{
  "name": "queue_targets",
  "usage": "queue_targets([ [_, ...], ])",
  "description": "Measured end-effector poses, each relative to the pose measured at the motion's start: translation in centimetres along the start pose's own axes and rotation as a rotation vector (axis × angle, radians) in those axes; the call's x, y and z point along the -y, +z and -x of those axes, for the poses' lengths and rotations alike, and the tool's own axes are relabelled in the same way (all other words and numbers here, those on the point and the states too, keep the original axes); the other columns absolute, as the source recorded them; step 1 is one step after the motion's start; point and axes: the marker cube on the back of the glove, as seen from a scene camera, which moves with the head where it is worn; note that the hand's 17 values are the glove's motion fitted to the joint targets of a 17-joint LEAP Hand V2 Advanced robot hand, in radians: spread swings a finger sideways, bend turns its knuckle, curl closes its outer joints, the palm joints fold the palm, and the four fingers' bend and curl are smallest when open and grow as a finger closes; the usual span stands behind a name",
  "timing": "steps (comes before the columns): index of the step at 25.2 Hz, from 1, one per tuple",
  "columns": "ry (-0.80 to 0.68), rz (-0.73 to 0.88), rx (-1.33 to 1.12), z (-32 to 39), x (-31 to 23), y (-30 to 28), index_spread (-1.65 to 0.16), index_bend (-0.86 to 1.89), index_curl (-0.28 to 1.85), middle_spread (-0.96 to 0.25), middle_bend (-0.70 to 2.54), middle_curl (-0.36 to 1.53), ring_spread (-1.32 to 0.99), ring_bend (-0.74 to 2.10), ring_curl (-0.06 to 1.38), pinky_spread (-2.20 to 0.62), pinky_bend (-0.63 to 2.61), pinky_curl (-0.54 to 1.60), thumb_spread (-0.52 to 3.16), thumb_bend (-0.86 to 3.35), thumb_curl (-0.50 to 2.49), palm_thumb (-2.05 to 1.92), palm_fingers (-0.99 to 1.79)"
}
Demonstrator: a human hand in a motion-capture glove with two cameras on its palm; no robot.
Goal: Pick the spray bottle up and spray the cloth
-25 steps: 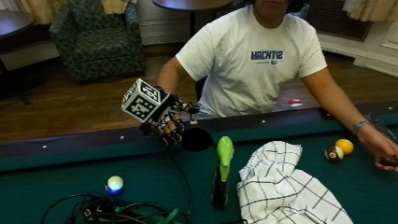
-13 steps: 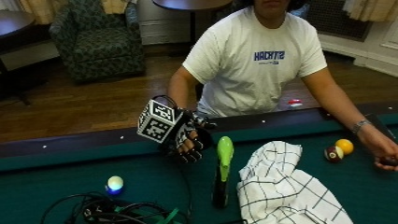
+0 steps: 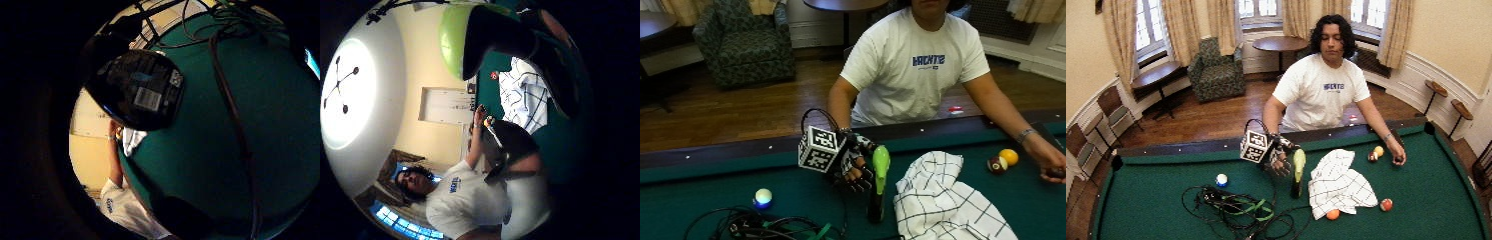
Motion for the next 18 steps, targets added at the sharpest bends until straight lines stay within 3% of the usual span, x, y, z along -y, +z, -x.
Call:
queue_targets([
  [18, 0.023, 0.020, 0.132, 0.4, 4.4, 2.7, -0.38, 0.13, 0.26, -0.11, 0.23, 0.36, -0.10, 0.35, 0.31, 0.21, 0.25, 0.32, 1.06, -0.02, 0.33, 0.69, 0.56],
])
